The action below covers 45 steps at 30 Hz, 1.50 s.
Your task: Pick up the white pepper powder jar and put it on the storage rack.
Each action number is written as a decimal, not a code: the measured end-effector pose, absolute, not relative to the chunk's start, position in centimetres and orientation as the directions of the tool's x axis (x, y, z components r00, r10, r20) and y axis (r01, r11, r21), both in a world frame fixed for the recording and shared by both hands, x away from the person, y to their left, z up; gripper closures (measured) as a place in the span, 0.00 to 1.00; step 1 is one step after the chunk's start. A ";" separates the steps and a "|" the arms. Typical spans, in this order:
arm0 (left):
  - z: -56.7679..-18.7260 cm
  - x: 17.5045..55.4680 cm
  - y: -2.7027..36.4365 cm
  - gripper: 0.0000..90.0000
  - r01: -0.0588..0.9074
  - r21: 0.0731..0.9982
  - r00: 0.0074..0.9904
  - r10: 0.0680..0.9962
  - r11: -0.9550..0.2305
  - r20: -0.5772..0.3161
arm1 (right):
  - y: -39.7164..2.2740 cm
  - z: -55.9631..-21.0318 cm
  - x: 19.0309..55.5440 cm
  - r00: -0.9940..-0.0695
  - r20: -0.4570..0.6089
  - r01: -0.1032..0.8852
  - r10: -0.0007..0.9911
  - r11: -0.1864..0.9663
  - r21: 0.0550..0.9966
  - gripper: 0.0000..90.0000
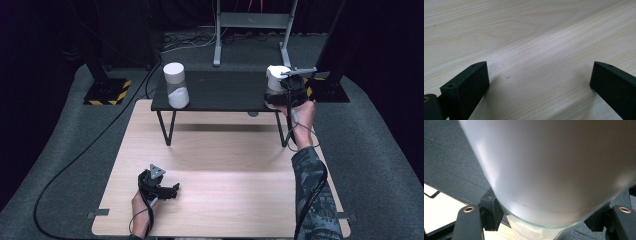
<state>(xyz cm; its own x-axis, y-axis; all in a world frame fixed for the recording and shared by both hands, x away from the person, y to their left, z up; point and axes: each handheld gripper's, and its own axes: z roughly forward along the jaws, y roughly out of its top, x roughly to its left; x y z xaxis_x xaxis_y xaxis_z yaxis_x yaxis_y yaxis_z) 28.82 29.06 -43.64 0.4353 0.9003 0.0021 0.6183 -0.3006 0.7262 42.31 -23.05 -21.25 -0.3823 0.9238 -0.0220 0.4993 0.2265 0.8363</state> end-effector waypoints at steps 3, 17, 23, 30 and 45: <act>-43.6 28.8 29.1 0.02 0.619 0.726 0.435 0.900 -0.300 0.001 | -23.3 -21.5 42.3 -0.382 -0.009 0.497 0.924 0.214 0.841 0.34; -43.7 28.7 29.0 0.02 0.615 0.728 0.436 0.900 -0.303 0.007 | -22.9 -21.7 42.0 -0.379 -0.033 0.484 0.925 0.228 0.844 0.33; -43.7 28.7 29.0 0.02 0.615 0.728 0.436 0.900 -0.304 0.008 | -22.7 -21.6 41.6 -0.368 -0.031 0.488 0.929 0.222 0.844 0.16; -43.7 28.7 28.9 0.02 0.613 0.729 0.436 0.900 -0.305 0.009 | -23.2 -20.2 40.5 -0.369 -0.041 0.559 0.928 0.257 0.788 0.00; -43.6 28.7 28.8 0.02 0.615 0.727 0.431 0.902 -0.307 0.017 | -25.7 -25.1 34.8 -0.409 -0.050 0.584 0.911 0.303 0.753 0.00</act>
